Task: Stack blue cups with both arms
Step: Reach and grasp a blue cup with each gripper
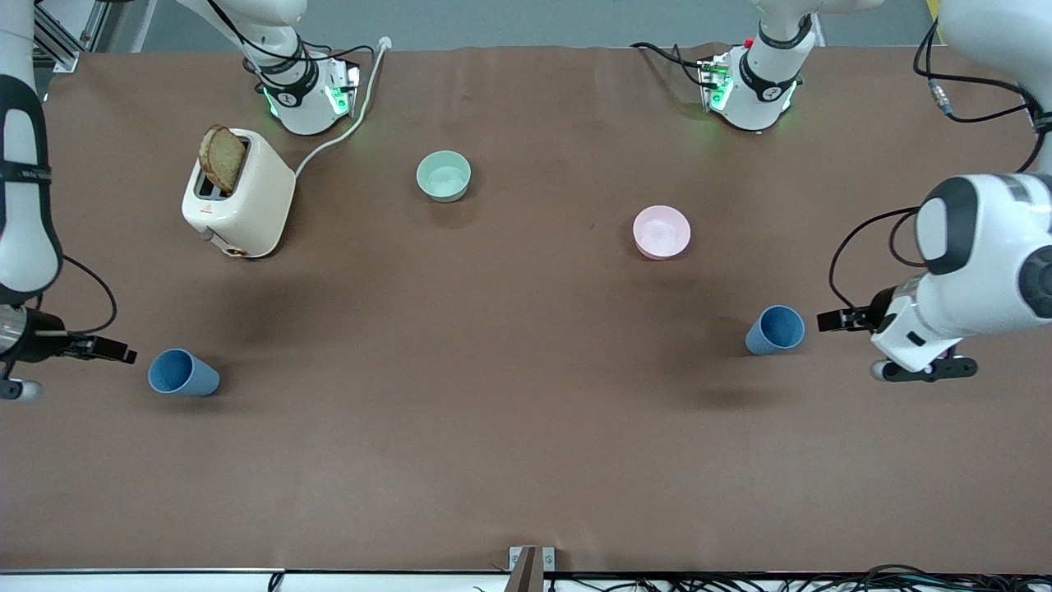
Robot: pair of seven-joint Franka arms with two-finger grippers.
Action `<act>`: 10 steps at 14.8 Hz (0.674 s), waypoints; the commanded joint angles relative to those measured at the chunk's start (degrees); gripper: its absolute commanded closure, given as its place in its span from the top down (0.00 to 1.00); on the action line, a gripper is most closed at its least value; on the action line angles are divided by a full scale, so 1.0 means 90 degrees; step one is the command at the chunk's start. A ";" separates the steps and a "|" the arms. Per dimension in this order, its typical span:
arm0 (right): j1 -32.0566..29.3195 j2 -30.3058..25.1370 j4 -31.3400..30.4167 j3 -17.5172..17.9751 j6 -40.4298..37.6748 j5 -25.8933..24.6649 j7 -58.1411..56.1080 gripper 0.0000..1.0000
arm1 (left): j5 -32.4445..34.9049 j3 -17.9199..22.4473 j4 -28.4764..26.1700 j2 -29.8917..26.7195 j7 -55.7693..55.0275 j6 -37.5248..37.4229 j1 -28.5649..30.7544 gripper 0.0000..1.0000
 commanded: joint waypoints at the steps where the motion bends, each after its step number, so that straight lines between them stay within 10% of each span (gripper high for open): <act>1: -0.0179 0.0367 -0.0022 0.0086 0.0313 0.0419 -0.0312 0.87 | 0.0024 -0.0019 -0.0835 -0.0365 0.0129 0.0721 0.0032 1.00; 10: -0.0229 0.0789 -0.0022 0.0095 0.0676 0.0791 -0.0313 0.32 | 0.0034 -0.0049 -0.1734 -0.0063 0.0119 0.1933 -0.0046 1.00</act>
